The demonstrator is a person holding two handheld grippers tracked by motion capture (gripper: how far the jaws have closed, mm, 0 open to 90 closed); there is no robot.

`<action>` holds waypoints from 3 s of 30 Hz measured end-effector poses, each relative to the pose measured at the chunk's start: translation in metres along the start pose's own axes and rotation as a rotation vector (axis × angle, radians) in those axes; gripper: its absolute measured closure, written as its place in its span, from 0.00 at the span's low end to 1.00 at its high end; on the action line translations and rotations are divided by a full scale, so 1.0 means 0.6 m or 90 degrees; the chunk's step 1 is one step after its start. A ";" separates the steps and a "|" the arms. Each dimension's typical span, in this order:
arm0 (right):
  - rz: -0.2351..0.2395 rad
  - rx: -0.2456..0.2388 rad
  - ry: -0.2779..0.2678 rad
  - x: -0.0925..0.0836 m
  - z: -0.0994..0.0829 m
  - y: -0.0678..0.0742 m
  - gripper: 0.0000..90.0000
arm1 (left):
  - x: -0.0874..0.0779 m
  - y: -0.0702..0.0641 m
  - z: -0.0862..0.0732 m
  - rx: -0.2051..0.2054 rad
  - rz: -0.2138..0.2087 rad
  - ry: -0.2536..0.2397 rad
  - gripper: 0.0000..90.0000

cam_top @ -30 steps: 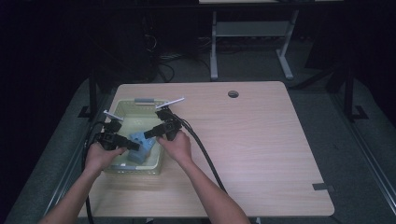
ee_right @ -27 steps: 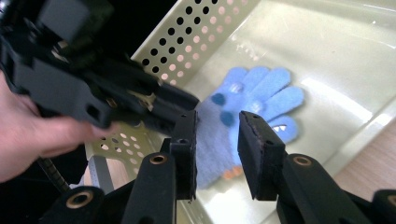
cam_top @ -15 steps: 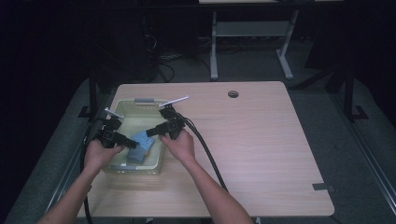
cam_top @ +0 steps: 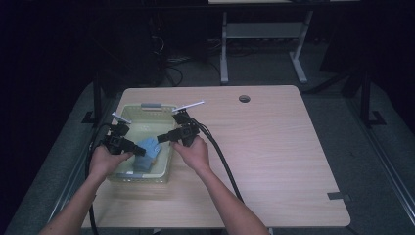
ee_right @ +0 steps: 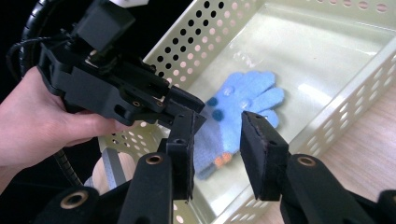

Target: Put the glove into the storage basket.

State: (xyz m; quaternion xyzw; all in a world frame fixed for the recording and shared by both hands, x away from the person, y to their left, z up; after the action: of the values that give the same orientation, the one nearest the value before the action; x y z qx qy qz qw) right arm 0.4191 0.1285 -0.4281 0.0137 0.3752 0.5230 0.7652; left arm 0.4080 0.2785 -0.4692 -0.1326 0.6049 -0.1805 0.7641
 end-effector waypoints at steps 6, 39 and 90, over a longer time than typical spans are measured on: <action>0.001 -0.002 -0.008 -0.008 -0.001 0.000 0.71 | 0.013 0.004 -0.003 -0.008 0.009 0.019 0.70; 0.003 0.023 -0.068 -0.096 -0.007 -0.036 0.62 | -0.068 -0.087 0.022 0.014 -0.173 -0.126 0.54; -0.048 0.082 -0.145 -0.281 -0.092 -0.118 0.46 | -0.012 -0.265 0.022 0.090 -0.241 -0.154 0.37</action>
State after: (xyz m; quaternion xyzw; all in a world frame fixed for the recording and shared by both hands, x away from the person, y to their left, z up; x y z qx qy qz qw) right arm 0.4137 -0.0605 -0.4028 0.1081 0.3192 0.4639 0.8192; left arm 0.4009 0.1385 -0.3927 -0.2107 0.4592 -0.3455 0.7908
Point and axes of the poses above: each handheld gripper's, and its own axes: x roughly forward along the jaws, z roughly out of its top, y roughly to its left, the point moved 8 cm from there along x, roughly forward along the jaws, and after that the axes turned 15 degrees about -x, right-handed, at the moved point
